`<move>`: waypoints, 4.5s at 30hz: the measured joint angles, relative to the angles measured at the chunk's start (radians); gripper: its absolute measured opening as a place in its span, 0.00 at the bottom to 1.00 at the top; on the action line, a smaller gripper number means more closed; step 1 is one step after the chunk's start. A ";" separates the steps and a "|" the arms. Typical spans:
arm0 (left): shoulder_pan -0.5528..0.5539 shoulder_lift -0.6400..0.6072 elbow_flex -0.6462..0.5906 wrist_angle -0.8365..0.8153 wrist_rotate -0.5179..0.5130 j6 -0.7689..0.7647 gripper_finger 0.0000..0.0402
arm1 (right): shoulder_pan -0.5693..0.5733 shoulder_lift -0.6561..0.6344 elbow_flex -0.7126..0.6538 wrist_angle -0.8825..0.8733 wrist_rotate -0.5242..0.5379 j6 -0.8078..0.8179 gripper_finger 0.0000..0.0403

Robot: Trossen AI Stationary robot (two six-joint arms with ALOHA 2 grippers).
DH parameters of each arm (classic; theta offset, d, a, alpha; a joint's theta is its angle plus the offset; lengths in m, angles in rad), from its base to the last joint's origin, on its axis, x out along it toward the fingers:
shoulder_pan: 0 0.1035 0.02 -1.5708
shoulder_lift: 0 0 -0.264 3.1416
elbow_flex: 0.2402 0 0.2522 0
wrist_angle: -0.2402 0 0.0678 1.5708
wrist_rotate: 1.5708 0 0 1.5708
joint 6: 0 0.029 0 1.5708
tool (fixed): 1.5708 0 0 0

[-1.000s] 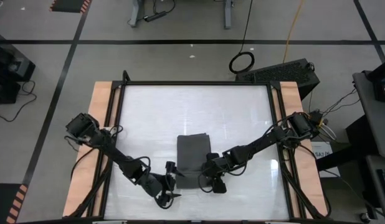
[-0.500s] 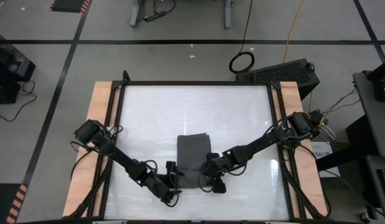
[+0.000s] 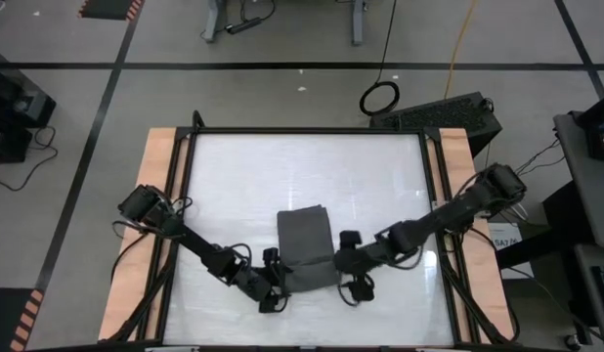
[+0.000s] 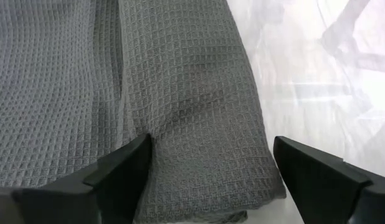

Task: Roll towel into tight, uniform cylinder
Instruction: Roll the gray towel

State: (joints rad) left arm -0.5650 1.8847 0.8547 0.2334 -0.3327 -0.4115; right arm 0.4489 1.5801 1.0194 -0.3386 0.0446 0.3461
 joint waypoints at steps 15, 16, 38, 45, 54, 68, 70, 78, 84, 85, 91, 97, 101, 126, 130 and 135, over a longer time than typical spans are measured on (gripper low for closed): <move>0.067 0.000 0.000 0.042 0.123 -0.072 0.85 | 0.025 0.194 0.003 0.173 0.191 -0.069 0.89; 0.069 0.000 0.000 0.042 0.123 -0.073 0.85 | 0.023 0.194 0.003 0.150 0.193 -0.072 0.89; 0.110 0.001 -0.001 0.050 0.246 -0.080 0.85 | 0.022 0.070 0.003 -0.085 0.171 -0.093 0.85; 0.113 0.001 -0.001 0.050 0.247 -0.081 0.85 | 0.081 0.074 0.003 -0.004 0.167 -0.181 0.88; 0.114 0.002 -0.002 0.050 0.250 -0.081 0.85 | 0.060 0.154 0.003 0.049 0.219 -0.214 0.88; 0.114 0.002 -0.002 0.046 0.249 -0.081 0.85 | 0.008 0.217 0.003 0.089 0.141 -0.216 0.87; 0.114 0.002 -0.002 0.046 0.249 -0.084 0.85 | 0.009 0.197 0.003 0.080 0.146 -0.202 0.87; 0.114 0.002 -0.002 0.046 0.248 -0.097 0.85 | 0.014 0.152 0.003 0.076 0.185 -0.199 0.85; 0.114 0.002 -0.002 0.046 0.247 -0.099 0.85 | -0.012 0.196 0.003 0.085 0.128 -0.202 0.85; 0.114 0.002 -0.002 0.045 0.247 -0.099 0.85 | -0.016 0.201 0.003 0.087 0.113 -0.201 0.85; 0.114 0.002 -0.002 0.046 0.246 -0.099 0.85 | -0.017 0.236 0.004 0.091 0.083 -0.173 0.85; 0.114 0.003 -0.002 0.049 0.231 -0.100 0.85 | -0.037 0.286 0.005 0.118 0.035 -0.152 0.84; 0.115 -0.012 0.001 0.032 0.227 -0.139 0.85 | -0.055 0.309 0.009 0.148 -0.022 -0.086 0.77; 0.006 -0.148 0.116 -0.312 -0.021 -0.203 0.97 | -0.082 0.310 0.004 0.209 -0.082 0.023 0.17; 0.024 -0.099 0.116 -0.280 0.055 -0.090 0.96 | -0.082 0.310 0.004 0.209 -0.078 0.024 0.18; 0.033 -0.062 0.116 -0.267 0.061 -0.102 0.96 | -0.082 0.311 0.004 0.211 -0.073 0.028 0.18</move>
State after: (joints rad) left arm -0.5317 1.8230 0.9711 -0.0339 -0.2717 -0.5131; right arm 0.3664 1.8908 1.0233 -0.1272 -0.0288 0.3740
